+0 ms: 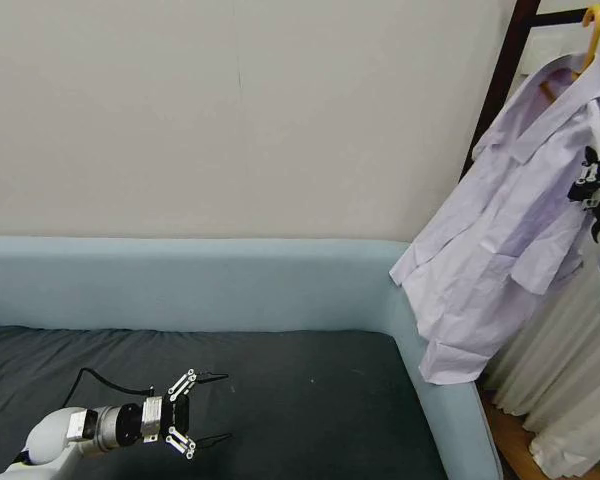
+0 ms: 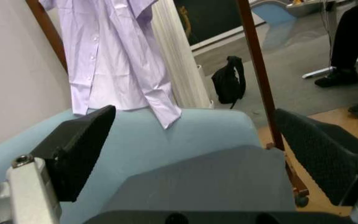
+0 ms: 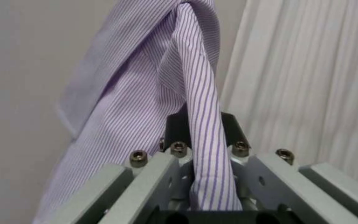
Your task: Pick up the clothes from the sofa and hang them on the clothes hanger.
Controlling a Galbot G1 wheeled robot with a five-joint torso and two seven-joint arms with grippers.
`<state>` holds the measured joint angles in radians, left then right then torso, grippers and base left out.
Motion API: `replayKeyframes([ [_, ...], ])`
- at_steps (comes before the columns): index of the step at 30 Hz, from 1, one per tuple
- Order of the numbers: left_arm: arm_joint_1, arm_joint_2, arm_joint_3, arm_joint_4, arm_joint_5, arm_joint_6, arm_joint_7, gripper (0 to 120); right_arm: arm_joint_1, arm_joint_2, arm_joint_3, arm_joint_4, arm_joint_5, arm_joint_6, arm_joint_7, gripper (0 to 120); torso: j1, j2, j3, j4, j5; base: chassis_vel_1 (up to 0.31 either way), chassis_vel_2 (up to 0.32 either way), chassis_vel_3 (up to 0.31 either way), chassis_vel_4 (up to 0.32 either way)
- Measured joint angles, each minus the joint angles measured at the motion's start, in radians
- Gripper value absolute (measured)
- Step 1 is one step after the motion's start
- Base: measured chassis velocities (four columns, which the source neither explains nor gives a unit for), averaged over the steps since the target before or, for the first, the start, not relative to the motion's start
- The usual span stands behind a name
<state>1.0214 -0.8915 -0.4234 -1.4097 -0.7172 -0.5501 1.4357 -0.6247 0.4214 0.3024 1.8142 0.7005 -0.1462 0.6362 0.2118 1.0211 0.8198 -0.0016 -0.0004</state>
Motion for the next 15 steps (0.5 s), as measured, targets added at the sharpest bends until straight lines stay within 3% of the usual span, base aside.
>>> replayKeyframes([
  [4, -0.022, -0.002, 0.017, 0.013, 0.001, 0.0, 0.0, 100, 0.046, 0.035, -0.037, -0.084, -0.058, 0.011, -0.019, 1, 0.0, 0.0, 0.0, -0.0005, 0.0005, 0.0, 0.0, 0.0, 0.0],
  [8, -0.014, -0.001, 0.012, 0.021, 0.003, -0.001, 0.002, 100, 0.249, 0.123, -0.204, -0.217, -0.082, -0.003, -0.02, 1, 0.0, 0.0, 0.0, 0.0009, 0.0006, 0.0, 0.0, 0.0, 0.0],
  [12, -0.007, -0.002, 0.007, 0.022, 0.004, -0.002, 0.002, 100, 0.379, 0.178, -0.305, -0.299, -0.107, -0.004, -0.015, 1, 0.0, 0.0, 0.0, 0.0015, -0.0003, 0.0, 0.0, 0.0, 0.0],
  [15, 0.0, -0.003, 0.002, 0.022, 0.004, -0.002, 0.002, 100, 0.463, 0.223, -0.377, -0.356, -0.118, -0.015, 0.0, 1, 0.0, 0.0, 0.0, 0.0007, -0.0001, 0.0, 0.0, 0.0, 0.0],
])
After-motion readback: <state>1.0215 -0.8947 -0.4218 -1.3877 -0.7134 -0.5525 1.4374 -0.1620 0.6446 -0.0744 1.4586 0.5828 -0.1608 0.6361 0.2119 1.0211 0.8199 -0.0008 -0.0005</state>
